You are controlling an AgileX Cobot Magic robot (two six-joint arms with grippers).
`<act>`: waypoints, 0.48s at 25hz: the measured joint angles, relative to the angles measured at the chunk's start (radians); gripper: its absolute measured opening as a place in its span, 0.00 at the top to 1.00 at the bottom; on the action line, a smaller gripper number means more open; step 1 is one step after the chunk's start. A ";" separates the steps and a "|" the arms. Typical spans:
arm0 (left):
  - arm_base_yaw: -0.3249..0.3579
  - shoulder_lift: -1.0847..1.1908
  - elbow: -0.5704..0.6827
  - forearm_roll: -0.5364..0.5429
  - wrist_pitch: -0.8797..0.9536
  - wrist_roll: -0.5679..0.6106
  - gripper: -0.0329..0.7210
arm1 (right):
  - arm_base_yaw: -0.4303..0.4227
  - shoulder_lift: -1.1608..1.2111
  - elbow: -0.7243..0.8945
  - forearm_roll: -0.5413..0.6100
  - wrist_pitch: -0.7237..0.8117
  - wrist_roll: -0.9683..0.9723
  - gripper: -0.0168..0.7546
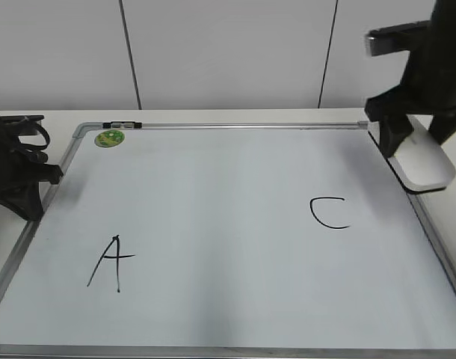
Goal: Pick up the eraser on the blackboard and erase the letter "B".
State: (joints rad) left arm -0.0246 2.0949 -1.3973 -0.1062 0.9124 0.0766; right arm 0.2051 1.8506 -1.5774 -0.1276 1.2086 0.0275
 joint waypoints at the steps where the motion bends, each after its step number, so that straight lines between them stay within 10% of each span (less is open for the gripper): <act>1: 0.000 0.000 0.000 0.000 0.000 0.000 0.94 | -0.021 -0.015 0.039 0.014 -0.027 0.002 0.27; 12: 0.000 0.000 0.000 0.000 0.000 0.000 0.94 | -0.133 -0.050 0.298 0.091 -0.236 0.007 0.27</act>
State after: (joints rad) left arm -0.0246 2.0949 -1.3973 -0.1062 0.9124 0.0766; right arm 0.0718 1.8002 -1.2794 -0.0369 0.9723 0.0347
